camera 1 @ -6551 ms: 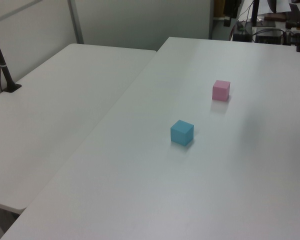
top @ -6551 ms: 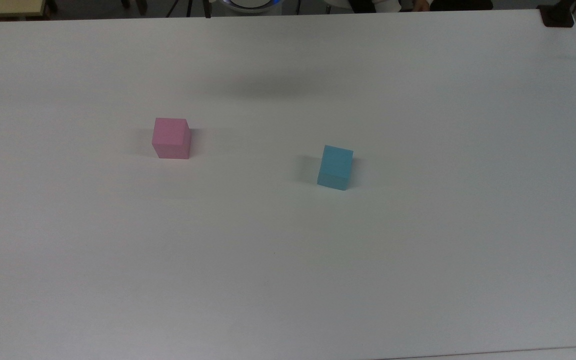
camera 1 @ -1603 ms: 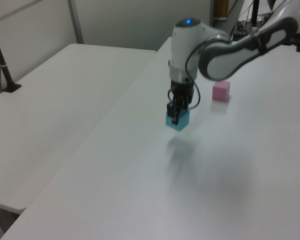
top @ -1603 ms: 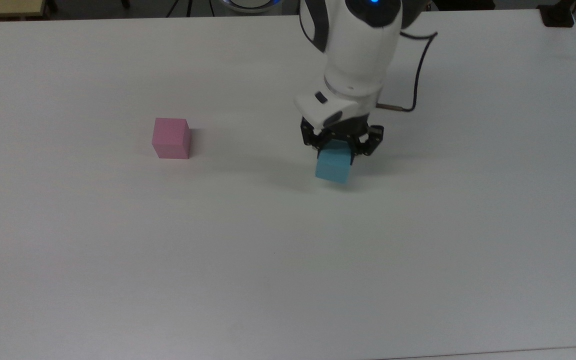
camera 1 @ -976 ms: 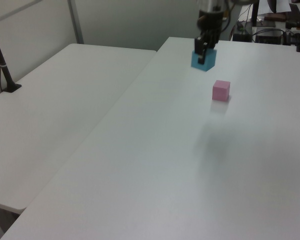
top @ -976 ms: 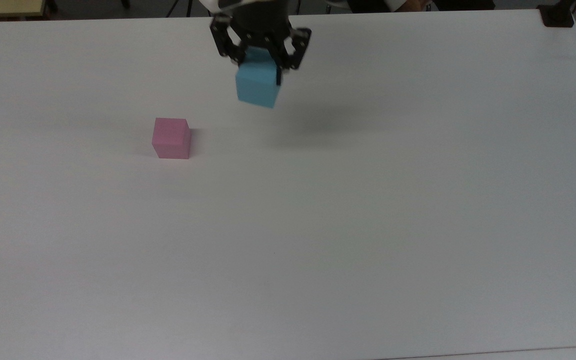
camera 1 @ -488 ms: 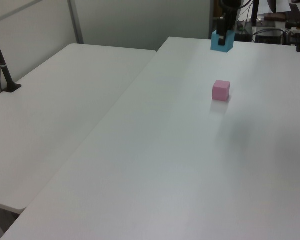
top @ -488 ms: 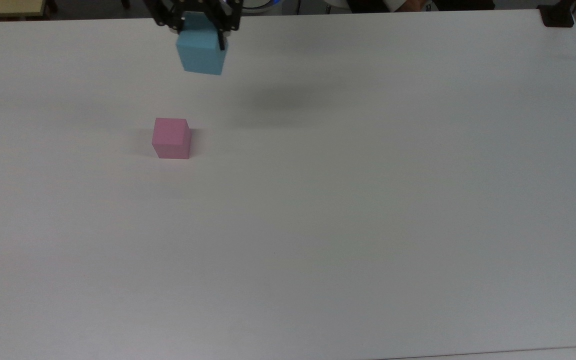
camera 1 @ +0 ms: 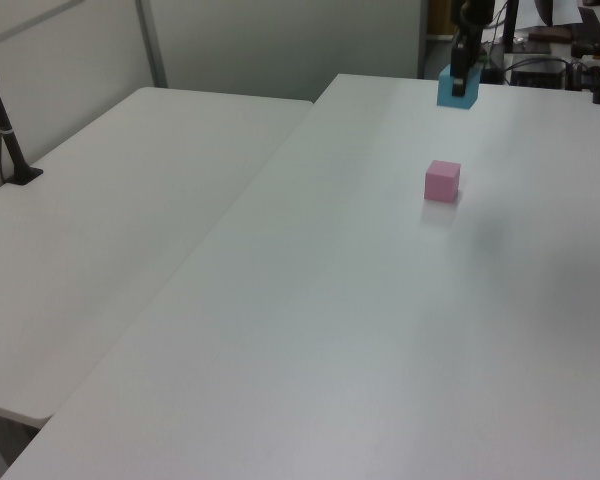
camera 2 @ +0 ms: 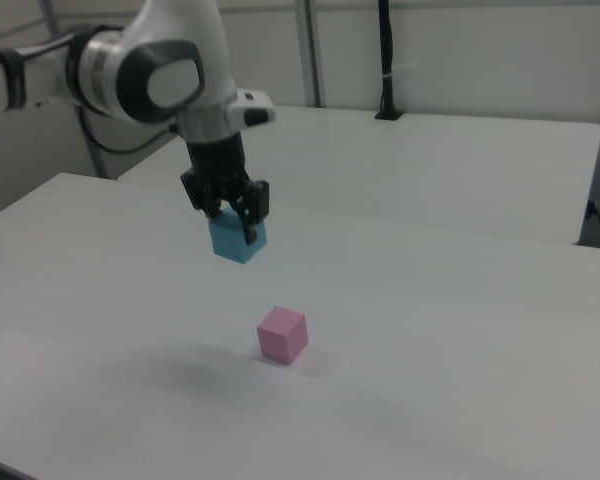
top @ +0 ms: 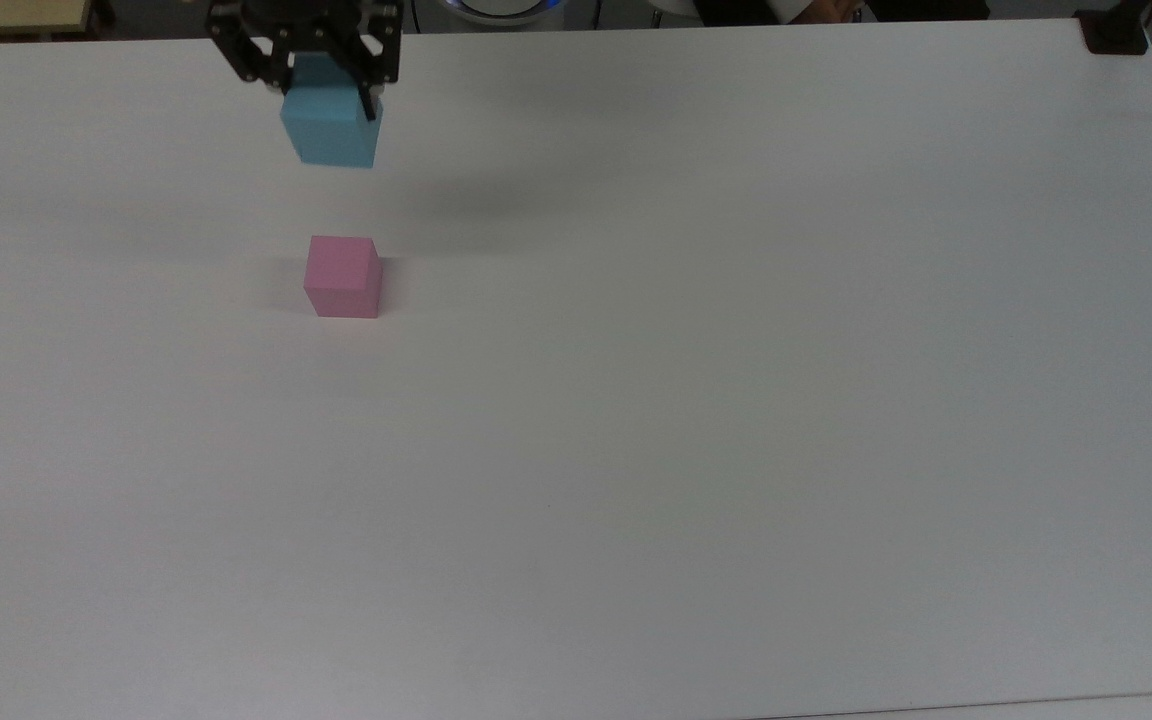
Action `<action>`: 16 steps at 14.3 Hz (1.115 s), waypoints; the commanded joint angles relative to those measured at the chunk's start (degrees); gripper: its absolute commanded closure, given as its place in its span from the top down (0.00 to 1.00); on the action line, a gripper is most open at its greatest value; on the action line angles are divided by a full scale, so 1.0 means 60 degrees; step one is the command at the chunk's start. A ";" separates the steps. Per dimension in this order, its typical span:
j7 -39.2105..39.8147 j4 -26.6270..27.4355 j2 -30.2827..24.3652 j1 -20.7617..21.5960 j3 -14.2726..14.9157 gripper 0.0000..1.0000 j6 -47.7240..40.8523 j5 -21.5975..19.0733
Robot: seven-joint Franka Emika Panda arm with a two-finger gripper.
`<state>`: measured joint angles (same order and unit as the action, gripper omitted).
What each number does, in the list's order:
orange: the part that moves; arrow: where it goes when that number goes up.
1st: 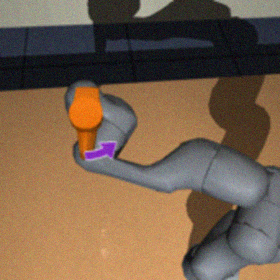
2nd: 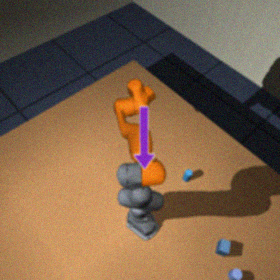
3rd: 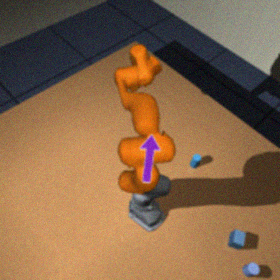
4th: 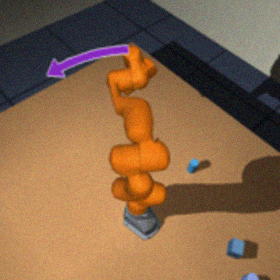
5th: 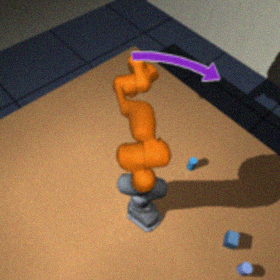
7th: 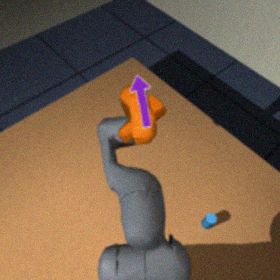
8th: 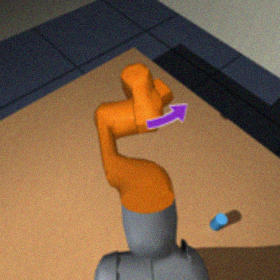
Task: Put blue cube on pink cube
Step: 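Lift the light-blue cube and carry it toward the pink cube, then lower the light-blue cube onto the top of the pink cube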
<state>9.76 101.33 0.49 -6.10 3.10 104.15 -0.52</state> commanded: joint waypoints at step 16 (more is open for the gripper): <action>0.0132 0.1919 0.1178 -0.0404 -0.0018 0.53 0.3442 0.0833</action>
<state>10.77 110.34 8.51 -8.97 3.05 122.56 2.90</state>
